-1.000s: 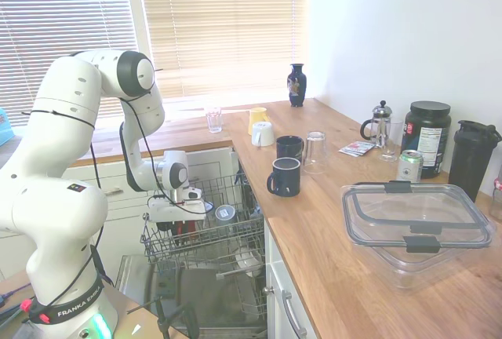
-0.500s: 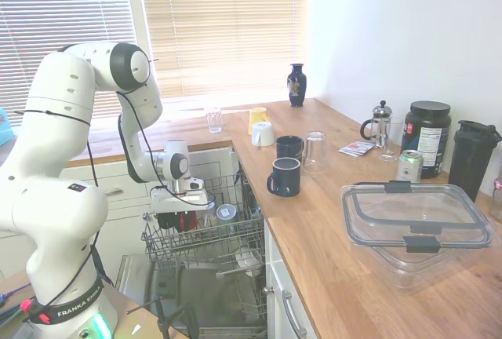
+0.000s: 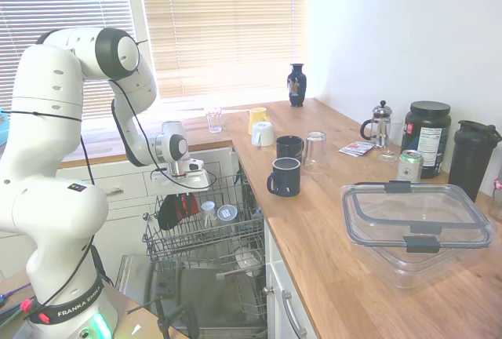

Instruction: Unload a mug from dishwasher

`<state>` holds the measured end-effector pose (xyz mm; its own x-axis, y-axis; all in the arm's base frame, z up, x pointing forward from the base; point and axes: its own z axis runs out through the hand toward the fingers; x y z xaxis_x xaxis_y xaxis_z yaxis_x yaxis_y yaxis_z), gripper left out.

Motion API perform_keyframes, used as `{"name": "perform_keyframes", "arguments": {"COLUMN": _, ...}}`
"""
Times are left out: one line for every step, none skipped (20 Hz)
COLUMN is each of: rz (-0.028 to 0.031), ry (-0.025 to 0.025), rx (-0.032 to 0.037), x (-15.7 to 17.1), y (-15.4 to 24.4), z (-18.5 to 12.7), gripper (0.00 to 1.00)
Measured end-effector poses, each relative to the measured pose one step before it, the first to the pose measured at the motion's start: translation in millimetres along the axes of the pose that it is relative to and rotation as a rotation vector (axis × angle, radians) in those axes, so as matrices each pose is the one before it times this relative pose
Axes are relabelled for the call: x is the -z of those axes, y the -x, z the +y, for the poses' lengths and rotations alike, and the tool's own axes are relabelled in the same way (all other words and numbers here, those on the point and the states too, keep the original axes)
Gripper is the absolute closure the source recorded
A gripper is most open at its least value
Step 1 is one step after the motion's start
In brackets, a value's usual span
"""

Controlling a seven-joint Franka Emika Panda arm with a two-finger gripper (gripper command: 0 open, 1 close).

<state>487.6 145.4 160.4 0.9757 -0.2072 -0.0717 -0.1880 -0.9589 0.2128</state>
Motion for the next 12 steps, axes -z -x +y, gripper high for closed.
{"name": "perform_keyframes", "arguments": {"rz": 0.00093, "ry": 0.00022, "rx": -0.00594, "x": 0.27, "y": -0.6, "z": 0.97, "gripper": 1.0}}
{"name": "perform_keyframes", "arguments": {"rz": 0.00168, "ry": -0.00156, "rx": -0.00657, "x": 1.17, "y": -1.03, "z": 1.47, "gripper": 1.0}}
{"name": "perform_keyframes", "arguments": {"rz": 0.00255, "ry": -0.00229, "rx": -0.00664, "x": 1.77, "y": -1.48, "z": 2.0, "gripper": 1.0}}
{"name": "perform_keyframes", "arguments": {"rz": 0.00283, "ry": -0.00261, "rx": -0.00772, "x": 1.99, "y": -2.0, "z": 2.81, "gripper": 1.0}}
{"name": "perform_keyframes", "arguments": {"rz": 0.00338, "ry": -0.0031, "rx": -0.00764, "x": 2.39, "y": -2.11, "z": 3.02, "gripper": 1.0}}
{"name": "perform_keyframes", "arguments": {"rz": 0.00487, "ry": -0.00411, "rx": -0.00765, "x": 3.41, "y": -2.36, "z": 3.08, "gripper": 1.0}}
{"name": "perform_keyframes", "arguments": {"rz": 0.00534, "ry": -0.00431, "rx": -0.00744, "x": 3.69, "y": -2.22, "z": 2.97, "gripper": 1.0}}
{"name": "perform_keyframes", "arguments": {"rz": 0.00489, "ry": -0.00398, "rx": -0.00809, "x": 3.51, "y": -2.04, "z": 3.41, "gripper": 1.0}}
{"name": "perform_keyframes", "arguments": {"rz": 0.00493, "ry": -0.00407, "rx": -0.00804, "x": 3.73, "y": -2.08, "z": 3.65, "gripper": 1.0}}
{"name": "perform_keyframes", "arguments": {"rz": 0.00554, "ry": -0.00453, "rx": -0.00804, "x": 4.02, "y": -2.09, "z": 3.54, "gripper": 1.0}}
{"name": "perform_keyframes", "arguments": {"rz": 0.00631, "ry": -0.00611, "rx": -0.0104, "x": 4.34, "y": -2.96, "z": 3.65, "gripper": 1.0}}
{"name": "perform_keyframes", "arguments": {"rz": 0.00602, "ry": -0.00731, "rx": -0.01345, "x": 4.87, "y": -3.48, "z": 4.57, "gripper": 1.0}}
